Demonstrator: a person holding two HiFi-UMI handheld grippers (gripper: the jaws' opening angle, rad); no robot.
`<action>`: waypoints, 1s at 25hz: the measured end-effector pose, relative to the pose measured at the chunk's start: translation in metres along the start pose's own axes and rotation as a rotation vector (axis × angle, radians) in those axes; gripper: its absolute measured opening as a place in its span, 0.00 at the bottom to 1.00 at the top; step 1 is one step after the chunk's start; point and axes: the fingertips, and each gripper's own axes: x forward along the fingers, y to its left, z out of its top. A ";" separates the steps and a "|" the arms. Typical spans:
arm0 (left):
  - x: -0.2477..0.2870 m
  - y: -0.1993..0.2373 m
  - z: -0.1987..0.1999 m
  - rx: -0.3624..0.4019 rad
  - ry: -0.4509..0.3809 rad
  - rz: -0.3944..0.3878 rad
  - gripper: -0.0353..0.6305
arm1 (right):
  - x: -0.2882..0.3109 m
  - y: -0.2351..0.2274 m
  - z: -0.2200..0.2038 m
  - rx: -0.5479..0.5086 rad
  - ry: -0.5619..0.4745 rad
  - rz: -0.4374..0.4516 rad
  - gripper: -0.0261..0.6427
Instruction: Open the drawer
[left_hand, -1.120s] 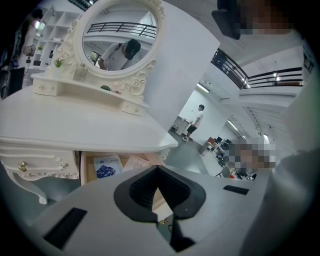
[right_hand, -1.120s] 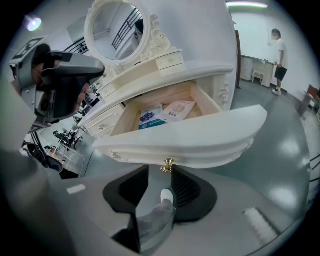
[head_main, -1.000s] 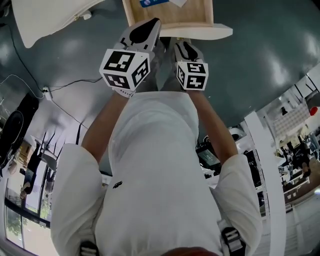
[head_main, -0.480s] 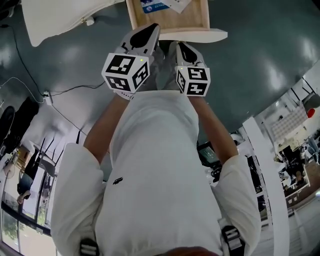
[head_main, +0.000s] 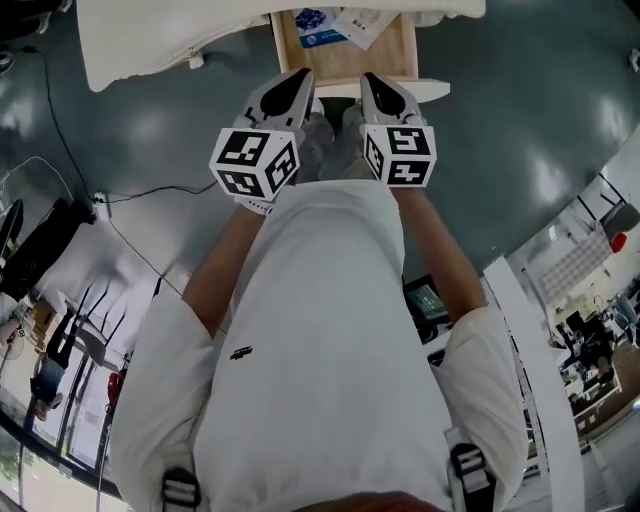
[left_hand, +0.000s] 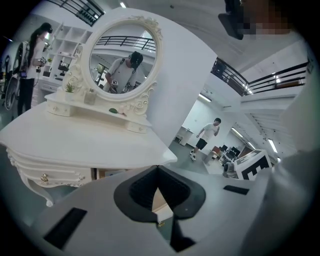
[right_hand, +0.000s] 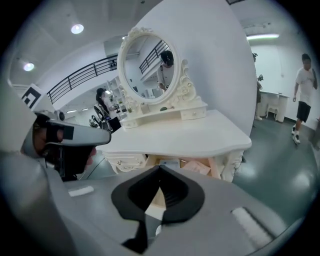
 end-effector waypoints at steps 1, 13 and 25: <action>-0.003 0.000 0.003 -0.001 -0.008 0.004 0.07 | -0.001 0.001 0.008 -0.010 -0.012 0.004 0.06; -0.038 0.004 0.054 0.009 -0.114 0.028 0.07 | -0.029 0.016 0.089 -0.028 -0.154 0.005 0.06; -0.059 -0.008 0.104 0.087 -0.209 0.013 0.07 | -0.065 0.028 0.177 -0.084 -0.332 0.047 0.06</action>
